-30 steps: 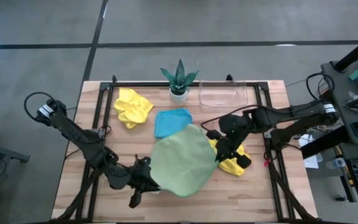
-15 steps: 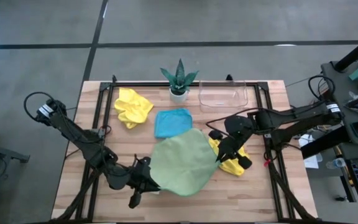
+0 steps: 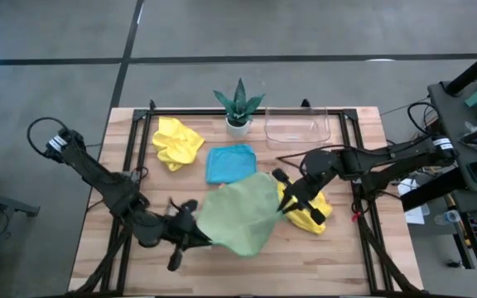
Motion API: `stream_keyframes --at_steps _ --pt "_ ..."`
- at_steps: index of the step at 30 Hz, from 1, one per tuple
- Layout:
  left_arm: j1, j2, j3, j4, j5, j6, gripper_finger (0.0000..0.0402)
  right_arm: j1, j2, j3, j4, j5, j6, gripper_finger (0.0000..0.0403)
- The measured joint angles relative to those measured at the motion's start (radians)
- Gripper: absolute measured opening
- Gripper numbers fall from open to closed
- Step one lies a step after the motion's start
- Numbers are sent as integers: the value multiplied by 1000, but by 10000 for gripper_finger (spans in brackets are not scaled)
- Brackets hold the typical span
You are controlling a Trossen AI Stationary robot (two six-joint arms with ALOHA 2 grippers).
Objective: Fold microfiber towels
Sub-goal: Fold the green microfiber towel
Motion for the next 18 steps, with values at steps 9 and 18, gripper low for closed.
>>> stream_keyframes --at_steps 9,18 --pt "1 -279 -6 -122 -184 224 0 -85 54 201 16 196 -98 9" --pt "36 -563 1 -267 -355 386 0 -321 245 433 17 198 -116 9"
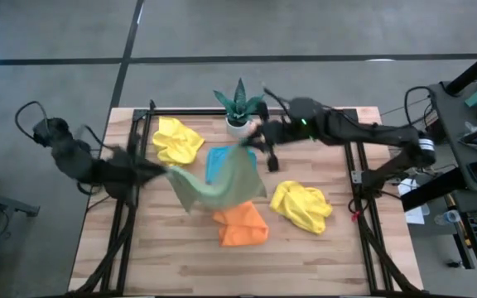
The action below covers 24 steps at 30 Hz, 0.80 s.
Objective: Fold microfiber towels
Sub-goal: Fold the green microfiber towel
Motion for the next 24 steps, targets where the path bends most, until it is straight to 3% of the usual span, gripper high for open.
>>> stream_keyframes --at_steps 6,11,17,24 --pt "6 -142 5 8 -60 112 0 -144 128 196 -12 -9 -5 8" --pt "6 -204 -25 8 -64 105 0 -178 160 310 -164 -138 18 9" --pt "6 -137 -84 6 -29 4 0 -116 143 288 -427 -209 -63 8" --pt "4 8 -147 5 92 -249 0 -7 121 217 -742 -335 -133 8"
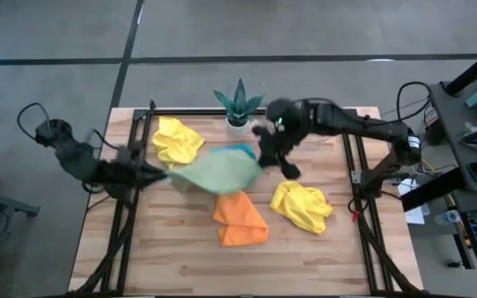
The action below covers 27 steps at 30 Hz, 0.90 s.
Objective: Fold microfiber towels
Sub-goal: Fold the green microfiber towel
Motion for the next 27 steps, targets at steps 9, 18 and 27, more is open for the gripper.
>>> stream_keyframes --at_steps 9,18,27 --pt "-36 339 -38 40 265 -340 0 186 -66 -226 -74 -40 30 8" --pt "-79 548 -7 210 426 -580 0 311 -175 -479 112 -36 207 8" --pt "-86 596 -7 245 424 -636 0 335 -304 -678 365 12 321 8"
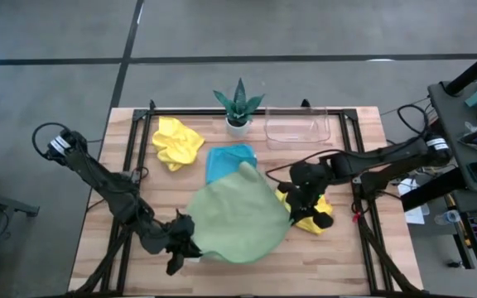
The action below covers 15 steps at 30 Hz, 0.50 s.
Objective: Fold microfiber towels
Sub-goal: Fold the green microfiber towel
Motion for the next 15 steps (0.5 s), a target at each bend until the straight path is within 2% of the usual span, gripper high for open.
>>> stream_keyframes --at_steps 7,15 --pt "1 -18 0 -2 -33 34 0 0 -74 -82 109 35 26 8" --pt "2 -19 -20 -7 -66 56 0 0 -91 -160 305 66 31 8"
